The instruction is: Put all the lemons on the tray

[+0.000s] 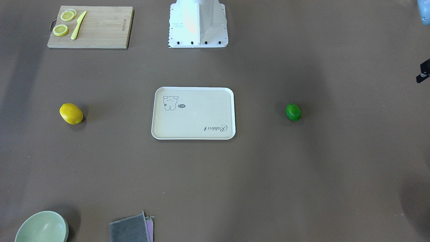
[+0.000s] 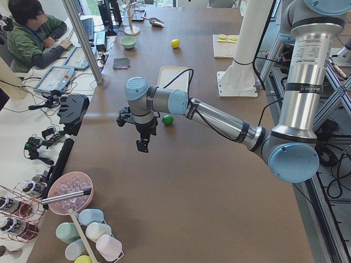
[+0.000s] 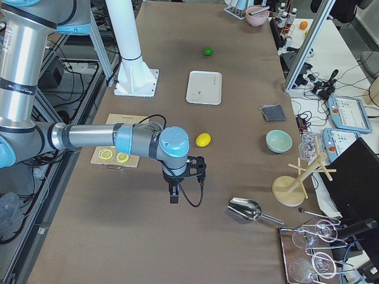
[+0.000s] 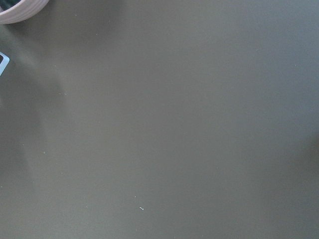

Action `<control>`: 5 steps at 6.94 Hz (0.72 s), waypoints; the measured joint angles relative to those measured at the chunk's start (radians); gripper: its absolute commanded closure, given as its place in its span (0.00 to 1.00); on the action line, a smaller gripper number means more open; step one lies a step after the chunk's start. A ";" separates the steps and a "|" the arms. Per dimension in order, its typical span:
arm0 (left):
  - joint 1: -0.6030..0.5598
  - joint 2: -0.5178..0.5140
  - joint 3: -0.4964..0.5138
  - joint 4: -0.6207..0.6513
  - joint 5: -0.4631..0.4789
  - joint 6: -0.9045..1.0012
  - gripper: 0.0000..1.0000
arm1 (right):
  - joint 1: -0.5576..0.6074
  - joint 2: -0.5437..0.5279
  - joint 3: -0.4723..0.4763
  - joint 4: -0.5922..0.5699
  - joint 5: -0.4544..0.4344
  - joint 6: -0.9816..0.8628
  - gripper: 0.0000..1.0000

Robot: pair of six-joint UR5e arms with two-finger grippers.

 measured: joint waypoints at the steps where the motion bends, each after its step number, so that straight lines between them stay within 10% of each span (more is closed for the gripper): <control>1: 0.000 0.000 0.000 0.000 0.003 0.000 0.01 | 0.000 0.000 0.001 0.000 0.000 0.000 0.00; 5: 0.000 -0.001 -0.047 0.001 0.007 -0.001 0.01 | 0.000 0.004 0.036 0.002 0.000 -0.002 0.00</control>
